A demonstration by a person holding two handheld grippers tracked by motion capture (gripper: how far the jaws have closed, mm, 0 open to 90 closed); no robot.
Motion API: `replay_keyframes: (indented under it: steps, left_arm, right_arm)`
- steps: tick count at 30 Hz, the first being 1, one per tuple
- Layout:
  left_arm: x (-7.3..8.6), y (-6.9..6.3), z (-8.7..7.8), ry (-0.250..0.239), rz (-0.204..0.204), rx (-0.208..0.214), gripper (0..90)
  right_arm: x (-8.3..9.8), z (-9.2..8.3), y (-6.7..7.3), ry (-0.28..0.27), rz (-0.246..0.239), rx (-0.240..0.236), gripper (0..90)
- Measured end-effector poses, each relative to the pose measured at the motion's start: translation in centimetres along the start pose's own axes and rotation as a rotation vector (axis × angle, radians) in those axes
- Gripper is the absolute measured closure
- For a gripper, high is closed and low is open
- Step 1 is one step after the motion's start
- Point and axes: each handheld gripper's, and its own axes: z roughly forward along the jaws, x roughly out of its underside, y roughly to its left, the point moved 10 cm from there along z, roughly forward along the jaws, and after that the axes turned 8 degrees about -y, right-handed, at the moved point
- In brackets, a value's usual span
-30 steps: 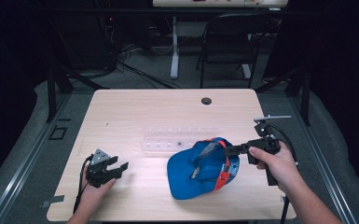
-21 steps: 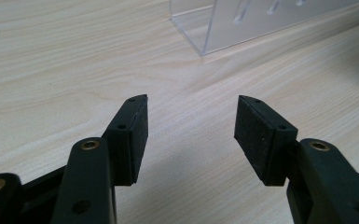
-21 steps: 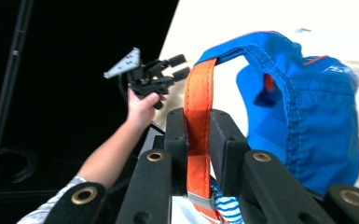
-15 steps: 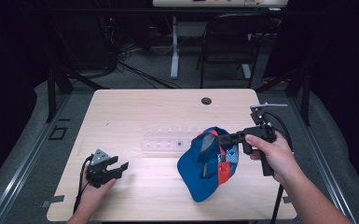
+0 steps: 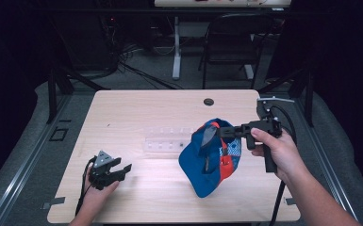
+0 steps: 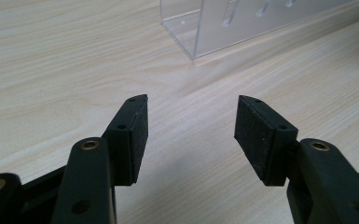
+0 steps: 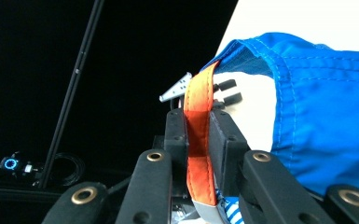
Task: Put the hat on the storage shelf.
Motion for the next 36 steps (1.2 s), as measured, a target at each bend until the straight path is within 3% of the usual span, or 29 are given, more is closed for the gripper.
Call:
replay_keyframes:
  steps: [7,12,13,17,18,19,21,22,23,24,26,27,28,29,30,31,32,36]
  left_arm:
    - [-0.5,-1.2,-0.1,-0.017,0.037,0.012,44.2]
    - [-2.0,-3.8,-0.4,-0.074,0.088,0.039,42.6]
    - [-2.0,-3.8,-0.4,-0.074,0.088,0.039,41.9]
    - [-3.7,-6.4,-0.6,-0.121,0.139,0.090,42.2]
    - [-4.4,-7.7,-0.7,-0.141,0.168,0.111,42.6]
    - [-4.4,-7.7,-0.7,-0.141,0.168,0.111,43.3]
    - [-5.3,-9.5,-0.8,-0.160,0.199,0.140,45.6]
    - [-5.3,-9.5,-0.8,-0.160,0.199,0.140,46.6]
    - [-5.9,-10.7,-1.0,-0.177,0.215,0.162,47.6]
    - [-5.9,-10.7,-1.0,-0.177,0.215,0.162,47.9]
    - [-6.9,-12.6,-1.2,-0.205,0.245,0.184,48.4]
    - [-6.9,-12.6,-1.2,-0.205,0.245,0.184,48.9]
    - [-7.5,-13.8,-1.0,-0.215,0.281,0.194,49.0]
    - [-7.5,-13.8,-1.0,-0.215,0.281,0.194,49.0]
    - [-8.0,-15.0,-0.5,-0.220,0.339,0.182,48.9]
    - [-8.0,-15.0,-0.5,-0.220,0.339,0.182,48.9]
    - [-8.4,-15.8,0.0,-0.227,0.366,0.180,48.9]
    - [-9.0,-17.2,1.0,-0.236,0.371,0.178,49.0]
  right_arm:
    - [-1.0,0.7,1.0,-0.018,-0.003,-0.030,78.5]
    - [-2.1,1.2,1.3,-0.035,0.008,-0.046,78.5]
    - [-2.1,1.2,1.3,-0.035,0.008,-0.046,78.5]
    - [-3.2,1.5,1.7,-0.052,0.012,-0.057,78.5]
    - [-3.8,1.8,1.8,-0.066,0.018,-0.057,78.5]
    - [-3.8,1.8,1.8,-0.066,0.018,-0.057,78.5]
    - [-4.5,2.1,1.8,-0.076,0.021,-0.053,78.5]
    - [-4.5,2.1,1.8,-0.076,0.021,-0.053,78.5]
    - [-5.1,2.4,1.7,-0.093,0.021,-0.051,78.5]
    - [-5.1,2.4,1.7,-0.093,0.021,-0.051,78.5]
    - [-6.0,2.6,1.6,-0.114,0.028,-0.054,78.5]
    - [-6.0,2.6,1.6,-0.114,0.028,-0.054,78.5]
    - [-6.6,2.8,1.5,-0.135,0.037,-0.058,78.5]
    - [-6.6,2.8,1.5,-0.135,0.037,-0.058,78.5]
    - [-7.0,3.0,1.5,-0.146,0.040,-0.058,78.4]
    - [-7.0,3.0,1.5,-0.146,0.040,-0.058,78.4]
    - [-7.3,3.3,1.5,-0.155,0.043,-0.053,78.5]
    - [-7.7,3.6,1.5,-0.166,0.042,-0.050,78.4]
